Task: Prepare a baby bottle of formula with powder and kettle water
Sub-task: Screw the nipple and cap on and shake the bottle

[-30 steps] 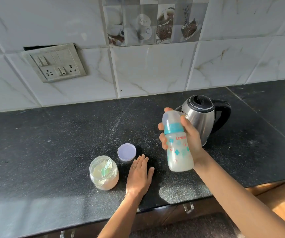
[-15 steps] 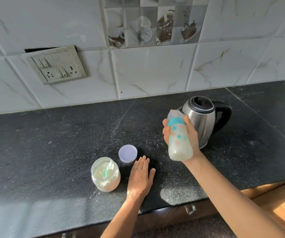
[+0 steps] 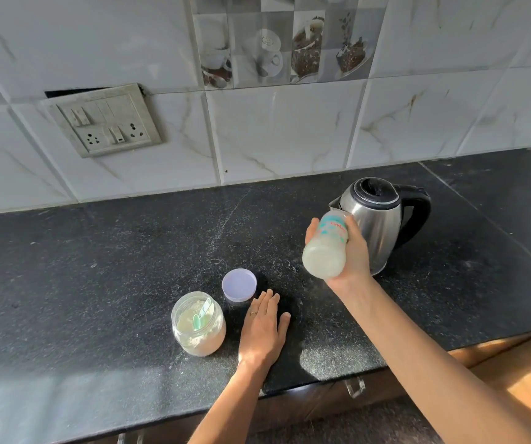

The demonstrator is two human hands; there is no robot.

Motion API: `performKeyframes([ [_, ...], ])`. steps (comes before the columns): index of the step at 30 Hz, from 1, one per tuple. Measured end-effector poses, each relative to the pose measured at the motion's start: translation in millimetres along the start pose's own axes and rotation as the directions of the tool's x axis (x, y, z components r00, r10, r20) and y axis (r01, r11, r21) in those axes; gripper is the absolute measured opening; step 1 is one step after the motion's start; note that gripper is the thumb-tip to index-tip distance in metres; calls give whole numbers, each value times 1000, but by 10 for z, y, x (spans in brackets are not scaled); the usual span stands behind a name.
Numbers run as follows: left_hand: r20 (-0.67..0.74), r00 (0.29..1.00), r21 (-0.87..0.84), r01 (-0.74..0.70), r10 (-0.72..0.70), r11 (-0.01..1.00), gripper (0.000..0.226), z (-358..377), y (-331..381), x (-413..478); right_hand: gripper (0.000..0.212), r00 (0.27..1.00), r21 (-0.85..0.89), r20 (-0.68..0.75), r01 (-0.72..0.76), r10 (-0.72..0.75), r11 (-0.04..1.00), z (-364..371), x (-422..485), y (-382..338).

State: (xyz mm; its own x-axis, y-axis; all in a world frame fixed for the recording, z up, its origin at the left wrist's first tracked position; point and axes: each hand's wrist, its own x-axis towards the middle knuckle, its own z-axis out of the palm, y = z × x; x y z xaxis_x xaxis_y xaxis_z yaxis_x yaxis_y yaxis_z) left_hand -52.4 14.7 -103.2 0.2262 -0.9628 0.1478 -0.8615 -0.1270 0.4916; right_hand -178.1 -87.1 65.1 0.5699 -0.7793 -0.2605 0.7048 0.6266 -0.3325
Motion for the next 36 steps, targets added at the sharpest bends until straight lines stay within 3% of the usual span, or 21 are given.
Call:
performKeyframes([
  [1,1,1000,1,-2,2,1000,63,6,-2,-1,46,1000,6,-7,-24,24,1000,-11,13,14],
  [4,-11,1000,6,-4,4,1000,63,2,1,1,42,996,-249,59,-44,61,968,-38,-9,103],
  [5,-11,1000,3,-1,2,1000,64,-3,0,4,42,998,-255,37,-47,59,966,-61,16,115],
  [8,-5,1000,4,0,0,1000,66,-3,6,1,50,997,-49,-21,-76,75,996,-122,-3,125],
  [9,-3,1000,5,-2,2,1000,65,-5,7,-2,51,994,-47,14,-103,104,994,-157,5,129],
  [13,1,1000,10,1,-1,1000,65,13,-8,7,50,984,-283,140,-68,112,957,-171,-44,151],
  [17,-7,1000,1,-1,1,1000,64,3,1,1,54,997,21,-17,-76,77,997,-131,-27,76],
  [21,-8,1000,8,0,0,1000,68,4,4,7,42,999,-246,-40,-45,36,968,-154,-36,86],
  [25,4,1000,-1,2,-2,1000,67,-3,4,9,59,996,-58,-28,-85,83,995,-205,-28,115],
  [27,10,1000,4,1,-1,1000,67,0,0,5,64,983,-233,103,-124,152,965,-235,-60,139],
  [29,10,1000,4,3,-3,1000,66,5,-8,8,58,966,-393,200,-71,161,917,-253,-82,161],
  [33,9,1000,9,6,-7,1000,66,4,-5,4,55,990,-139,78,-108,119,984,-217,-37,143],
  [34,11,1000,10,4,-4,1000,67,-1,0,4,49,990,-163,69,-108,121,981,-204,-32,130],
  [36,14,1000,14,1,-1,1000,68,1,-2,4,43,986,-379,115,-67,119,923,-182,-61,121],
])
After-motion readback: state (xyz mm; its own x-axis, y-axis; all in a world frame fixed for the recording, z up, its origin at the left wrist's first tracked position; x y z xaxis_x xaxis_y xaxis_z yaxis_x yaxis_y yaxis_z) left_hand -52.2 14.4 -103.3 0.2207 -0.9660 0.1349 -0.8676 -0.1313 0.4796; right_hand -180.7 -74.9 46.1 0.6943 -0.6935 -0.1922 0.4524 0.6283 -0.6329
